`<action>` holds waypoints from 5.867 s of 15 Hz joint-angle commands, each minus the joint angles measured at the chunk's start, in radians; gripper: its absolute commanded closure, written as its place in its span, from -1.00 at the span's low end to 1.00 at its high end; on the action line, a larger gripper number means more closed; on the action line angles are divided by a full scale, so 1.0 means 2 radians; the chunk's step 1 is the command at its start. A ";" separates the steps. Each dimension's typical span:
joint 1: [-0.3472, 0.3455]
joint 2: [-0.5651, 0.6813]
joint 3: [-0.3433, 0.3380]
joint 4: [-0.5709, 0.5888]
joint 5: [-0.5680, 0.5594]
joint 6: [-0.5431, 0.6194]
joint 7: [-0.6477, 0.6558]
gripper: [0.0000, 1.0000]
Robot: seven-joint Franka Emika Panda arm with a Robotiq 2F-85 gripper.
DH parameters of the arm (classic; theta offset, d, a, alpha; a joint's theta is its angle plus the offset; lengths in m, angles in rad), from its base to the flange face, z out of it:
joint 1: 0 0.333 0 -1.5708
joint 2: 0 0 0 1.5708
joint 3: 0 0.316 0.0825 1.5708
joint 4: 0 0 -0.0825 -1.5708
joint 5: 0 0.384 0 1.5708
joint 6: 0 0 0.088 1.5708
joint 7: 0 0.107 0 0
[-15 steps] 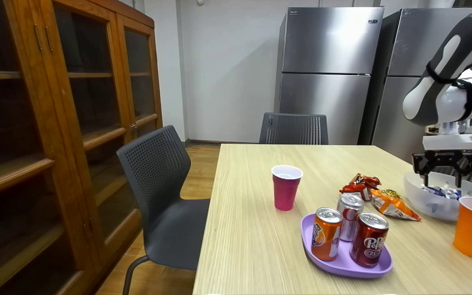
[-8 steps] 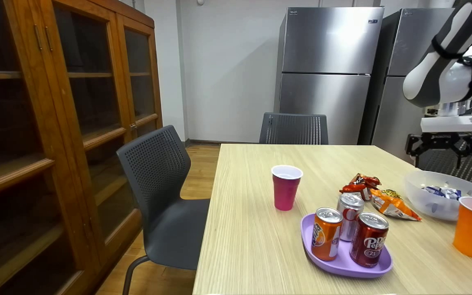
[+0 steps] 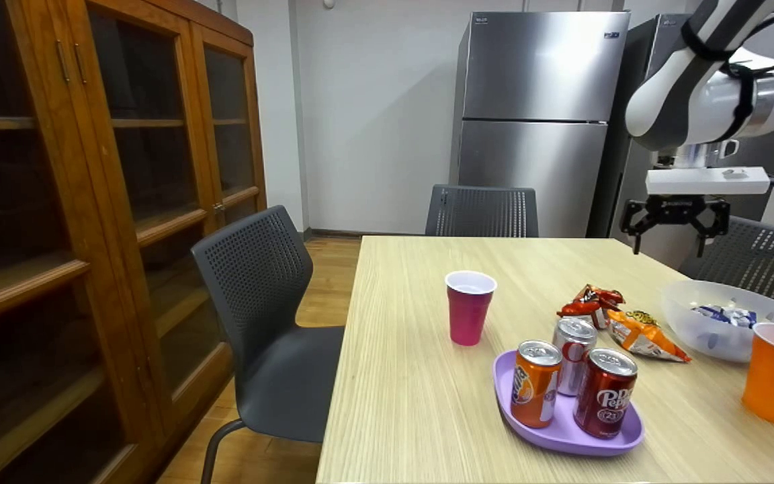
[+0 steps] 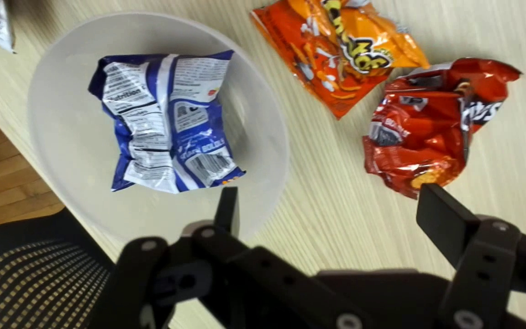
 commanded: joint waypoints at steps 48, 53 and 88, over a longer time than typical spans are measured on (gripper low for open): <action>0.012 0.163 0.068 0.155 0.028 -0.036 0.017 0.77; 0.011 0.159 0.067 0.150 0.032 -0.036 0.016 1.00; -0.043 -0.004 0.006 -0.011 0.025 0.071 0.012 1.00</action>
